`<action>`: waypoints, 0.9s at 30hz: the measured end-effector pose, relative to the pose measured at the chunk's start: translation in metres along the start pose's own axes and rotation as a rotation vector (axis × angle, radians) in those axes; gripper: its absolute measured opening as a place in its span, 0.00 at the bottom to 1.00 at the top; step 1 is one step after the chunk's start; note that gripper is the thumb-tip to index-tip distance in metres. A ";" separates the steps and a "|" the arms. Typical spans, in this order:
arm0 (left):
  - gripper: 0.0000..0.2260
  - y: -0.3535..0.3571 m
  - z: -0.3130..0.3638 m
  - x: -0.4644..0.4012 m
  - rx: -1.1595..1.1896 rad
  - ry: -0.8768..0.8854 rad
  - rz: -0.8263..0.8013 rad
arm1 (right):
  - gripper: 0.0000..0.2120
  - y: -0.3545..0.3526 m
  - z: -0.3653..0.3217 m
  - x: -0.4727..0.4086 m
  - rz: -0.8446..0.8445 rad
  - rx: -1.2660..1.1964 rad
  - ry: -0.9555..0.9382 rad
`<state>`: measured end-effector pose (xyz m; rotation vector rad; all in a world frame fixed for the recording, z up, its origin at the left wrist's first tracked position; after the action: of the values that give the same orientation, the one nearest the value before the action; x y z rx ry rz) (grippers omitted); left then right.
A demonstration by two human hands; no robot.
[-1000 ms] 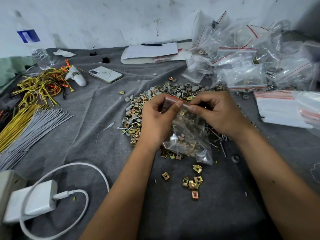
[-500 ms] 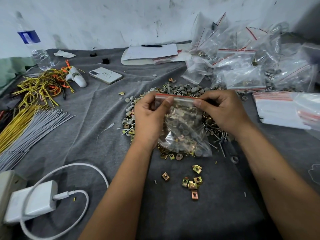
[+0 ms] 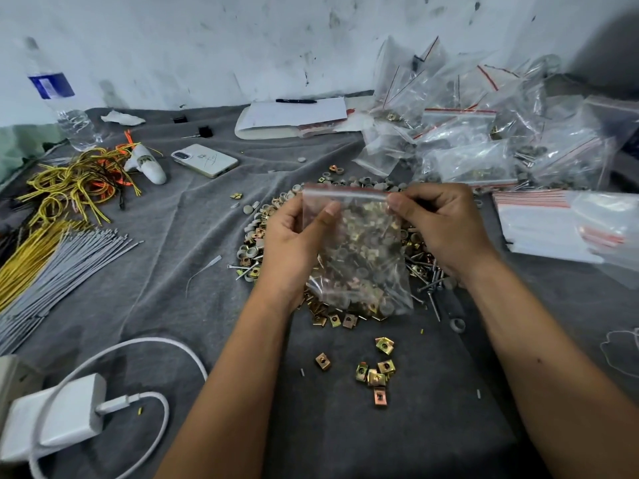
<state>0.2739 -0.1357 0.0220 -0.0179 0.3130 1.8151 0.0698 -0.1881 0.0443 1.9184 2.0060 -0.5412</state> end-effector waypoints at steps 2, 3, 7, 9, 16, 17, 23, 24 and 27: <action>0.10 0.012 -0.010 0.005 -0.118 -0.086 -0.203 | 0.08 -0.013 0.002 -0.004 0.117 -0.116 0.049; 0.07 0.019 -0.011 0.009 -0.183 -0.081 -0.295 | 0.09 -0.019 0.002 -0.007 0.185 -0.169 0.059; 0.04 0.027 -0.005 0.006 -0.273 0.034 -0.241 | 0.07 -0.029 0.007 -0.010 0.279 -0.294 0.133; 0.06 0.023 0.004 -0.004 -0.222 0.071 -0.051 | 0.14 -0.018 0.011 -0.005 0.119 -0.116 0.212; 0.06 0.087 0.016 -0.044 -0.369 0.152 0.307 | 0.06 -0.045 0.015 -0.027 0.283 0.072 0.214; 0.12 0.103 0.018 -0.049 -0.433 0.193 0.354 | 0.07 -0.061 0.018 -0.040 0.344 0.071 0.226; 0.26 0.237 -0.010 -0.081 -1.094 0.598 -0.194 | 0.12 -0.146 0.059 -0.107 0.406 0.402 0.488; 0.26 0.253 -0.028 -0.087 -1.165 0.591 -0.333 | 0.11 -0.157 0.063 -0.108 0.341 0.564 0.498; 0.25 0.273 -0.072 -0.102 -1.294 0.464 -0.545 | 0.09 -0.199 0.054 -0.101 0.316 0.889 0.427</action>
<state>0.0306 -0.3114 0.0264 -1.2980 -0.5471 1.1726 -0.1257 -0.3089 0.0556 3.0203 1.7496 -1.1490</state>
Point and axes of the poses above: each hand's wrist, its own x-axis away from the middle knuckle, its own y-axis out of the palm, z = x × y, the point moved 8 cm from there along -x, towards the middle knuckle, and after that the axes turned 9 degrees about z, right-handed, at the moved point
